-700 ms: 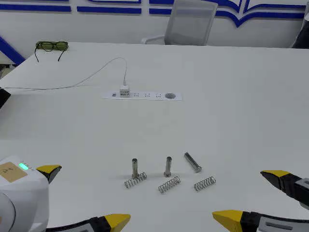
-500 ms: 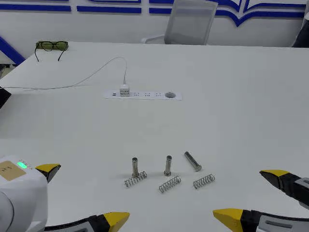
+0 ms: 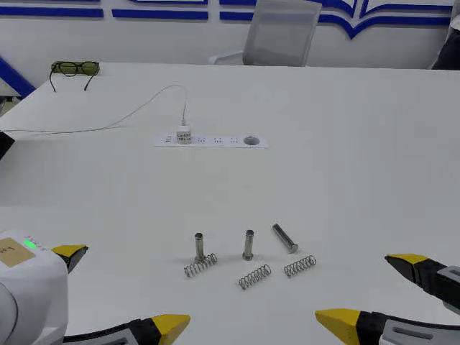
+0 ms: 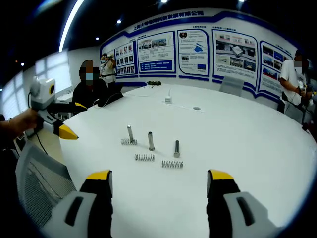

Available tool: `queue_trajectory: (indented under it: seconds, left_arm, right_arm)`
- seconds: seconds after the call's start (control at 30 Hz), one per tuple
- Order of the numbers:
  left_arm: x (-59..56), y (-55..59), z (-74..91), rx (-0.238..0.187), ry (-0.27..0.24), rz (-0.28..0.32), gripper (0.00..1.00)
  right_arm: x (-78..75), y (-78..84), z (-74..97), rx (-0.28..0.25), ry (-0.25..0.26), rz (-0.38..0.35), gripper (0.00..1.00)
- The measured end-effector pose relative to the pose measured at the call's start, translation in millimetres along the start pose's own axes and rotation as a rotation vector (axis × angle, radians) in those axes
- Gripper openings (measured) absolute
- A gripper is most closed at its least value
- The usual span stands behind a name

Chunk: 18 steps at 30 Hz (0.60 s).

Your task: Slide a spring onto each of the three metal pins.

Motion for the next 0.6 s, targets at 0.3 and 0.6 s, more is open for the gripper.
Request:
queue_trajectory:
  seconds: [0.3,0.6]
  left_arm:
    - [-1.1,0.1,-0.4,-0.002,0.0,0.003,0.92]
    - [-2.3,1.8,-1.0,0.007,-0.004,0.009,0.91]
  right_arm:
    - [-5.1,-1.7,-0.1,-0.01,0.034,-0.004,0.75]
    - [-13.9,-7.3,-8.6,-0.028,0.053,-0.025,0.7]
Point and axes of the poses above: the centre of the closed fingertips' face, and the gripper's own axes: z roughly backward along the fingers, x roughly to its left, y roughly out of its underside, the point moved 9 cm from there along z, roughly backward along the fingers, and after that the axes turned 7 degrees about -x, right-handed, at the moved point
